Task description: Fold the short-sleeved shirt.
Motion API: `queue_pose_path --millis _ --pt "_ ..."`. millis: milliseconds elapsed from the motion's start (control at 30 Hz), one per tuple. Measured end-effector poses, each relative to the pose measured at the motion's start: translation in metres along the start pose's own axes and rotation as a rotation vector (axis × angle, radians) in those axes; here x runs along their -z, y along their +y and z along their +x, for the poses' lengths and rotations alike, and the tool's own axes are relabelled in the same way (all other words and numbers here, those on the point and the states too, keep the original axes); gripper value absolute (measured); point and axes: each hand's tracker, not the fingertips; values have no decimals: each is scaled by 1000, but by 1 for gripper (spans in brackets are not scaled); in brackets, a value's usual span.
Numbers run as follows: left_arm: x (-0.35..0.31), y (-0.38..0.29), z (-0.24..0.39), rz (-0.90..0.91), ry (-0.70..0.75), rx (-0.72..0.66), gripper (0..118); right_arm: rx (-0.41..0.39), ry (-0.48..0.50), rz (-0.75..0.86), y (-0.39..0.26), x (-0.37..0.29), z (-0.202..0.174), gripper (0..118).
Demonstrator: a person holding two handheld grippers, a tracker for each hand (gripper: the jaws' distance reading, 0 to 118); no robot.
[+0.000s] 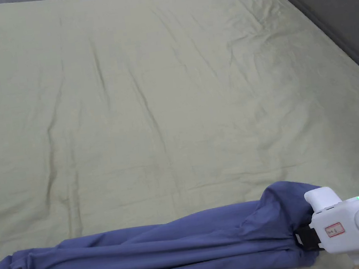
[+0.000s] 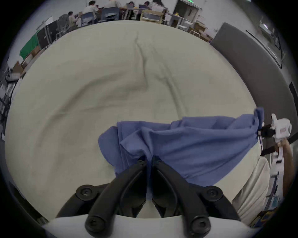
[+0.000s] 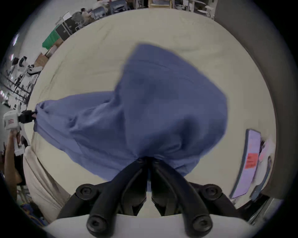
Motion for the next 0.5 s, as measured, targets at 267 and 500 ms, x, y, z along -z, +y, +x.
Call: queue_pose_path --millis 267,500 --pt "-10 8 21 8 81 28 22 -85 -74 -13 13 -3 -18 15" --pt "-116 19 76 295 -110 -139 118 24 24 303 24 -107 -29 118"
